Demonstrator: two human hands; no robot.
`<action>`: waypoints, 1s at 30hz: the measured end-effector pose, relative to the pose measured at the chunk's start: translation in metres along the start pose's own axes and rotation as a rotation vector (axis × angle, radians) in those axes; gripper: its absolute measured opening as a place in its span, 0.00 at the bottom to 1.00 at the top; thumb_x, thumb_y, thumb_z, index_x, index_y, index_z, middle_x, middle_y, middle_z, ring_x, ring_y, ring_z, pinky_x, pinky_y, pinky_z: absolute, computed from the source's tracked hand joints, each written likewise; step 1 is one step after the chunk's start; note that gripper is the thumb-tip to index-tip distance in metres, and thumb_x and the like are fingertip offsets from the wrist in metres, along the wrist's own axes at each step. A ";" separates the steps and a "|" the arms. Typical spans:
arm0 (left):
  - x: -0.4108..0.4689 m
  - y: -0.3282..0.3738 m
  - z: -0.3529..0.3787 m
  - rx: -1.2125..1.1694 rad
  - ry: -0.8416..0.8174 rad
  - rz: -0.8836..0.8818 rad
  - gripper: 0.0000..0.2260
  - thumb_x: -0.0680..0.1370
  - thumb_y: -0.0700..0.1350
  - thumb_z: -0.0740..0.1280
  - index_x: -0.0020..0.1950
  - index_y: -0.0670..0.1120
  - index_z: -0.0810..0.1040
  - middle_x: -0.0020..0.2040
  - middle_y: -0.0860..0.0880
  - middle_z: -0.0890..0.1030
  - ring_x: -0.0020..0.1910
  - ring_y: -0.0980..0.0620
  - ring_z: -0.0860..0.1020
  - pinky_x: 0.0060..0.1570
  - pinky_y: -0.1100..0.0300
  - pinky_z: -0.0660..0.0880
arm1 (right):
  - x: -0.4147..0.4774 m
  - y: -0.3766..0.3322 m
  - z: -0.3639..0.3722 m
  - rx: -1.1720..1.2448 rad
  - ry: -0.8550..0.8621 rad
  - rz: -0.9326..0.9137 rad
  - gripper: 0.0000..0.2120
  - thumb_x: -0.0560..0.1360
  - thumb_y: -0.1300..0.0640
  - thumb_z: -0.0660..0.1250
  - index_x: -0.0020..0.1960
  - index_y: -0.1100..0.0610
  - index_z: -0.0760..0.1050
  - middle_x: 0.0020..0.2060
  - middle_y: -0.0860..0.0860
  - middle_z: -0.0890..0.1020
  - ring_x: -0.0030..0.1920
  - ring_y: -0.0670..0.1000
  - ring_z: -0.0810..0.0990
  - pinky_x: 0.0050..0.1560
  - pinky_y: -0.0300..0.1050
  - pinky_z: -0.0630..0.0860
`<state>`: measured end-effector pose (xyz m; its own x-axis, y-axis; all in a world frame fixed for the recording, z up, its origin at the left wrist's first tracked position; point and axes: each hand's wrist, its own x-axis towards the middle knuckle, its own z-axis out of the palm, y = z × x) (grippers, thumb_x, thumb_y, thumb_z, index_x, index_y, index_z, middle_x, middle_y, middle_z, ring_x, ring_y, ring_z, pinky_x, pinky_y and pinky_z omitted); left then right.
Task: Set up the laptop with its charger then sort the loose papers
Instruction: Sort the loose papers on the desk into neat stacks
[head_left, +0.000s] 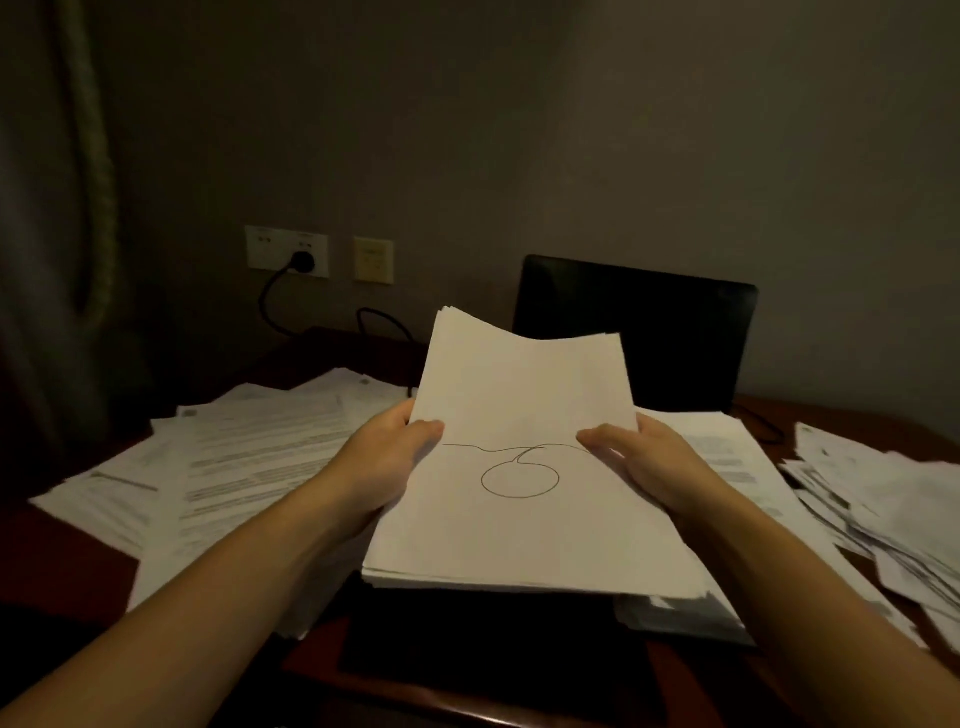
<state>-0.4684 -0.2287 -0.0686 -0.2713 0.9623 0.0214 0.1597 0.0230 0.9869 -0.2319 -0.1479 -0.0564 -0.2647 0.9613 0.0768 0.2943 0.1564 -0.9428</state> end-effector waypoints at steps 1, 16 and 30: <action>0.003 0.001 0.009 0.007 -0.010 -0.003 0.08 0.83 0.45 0.61 0.56 0.52 0.79 0.50 0.50 0.85 0.50 0.47 0.84 0.53 0.46 0.81 | 0.001 0.006 -0.010 -0.019 0.025 0.010 0.02 0.79 0.61 0.66 0.50 0.56 0.77 0.47 0.48 0.83 0.44 0.44 0.82 0.36 0.28 0.76; 0.041 -0.003 0.149 0.153 -0.206 0.082 0.25 0.81 0.42 0.67 0.77 0.54 0.66 0.48 0.49 0.86 0.48 0.49 0.84 0.49 0.57 0.80 | -0.013 0.070 -0.137 -0.258 0.292 0.162 0.22 0.80 0.59 0.67 0.73 0.53 0.70 0.65 0.51 0.79 0.58 0.53 0.79 0.61 0.51 0.75; 0.050 -0.016 0.169 0.850 -0.076 0.358 0.16 0.80 0.53 0.66 0.67 0.55 0.78 0.43 0.57 0.77 0.40 0.59 0.75 0.41 0.72 0.68 | 0.011 0.116 -0.172 -0.672 0.183 0.050 0.28 0.78 0.46 0.69 0.75 0.47 0.65 0.70 0.50 0.73 0.66 0.55 0.75 0.63 0.52 0.74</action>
<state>-0.3240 -0.1354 -0.1100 -0.0130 0.9648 0.2625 0.8730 -0.1171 0.4734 -0.0425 -0.0805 -0.1090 -0.0942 0.9846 0.1476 0.8219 0.1606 -0.5465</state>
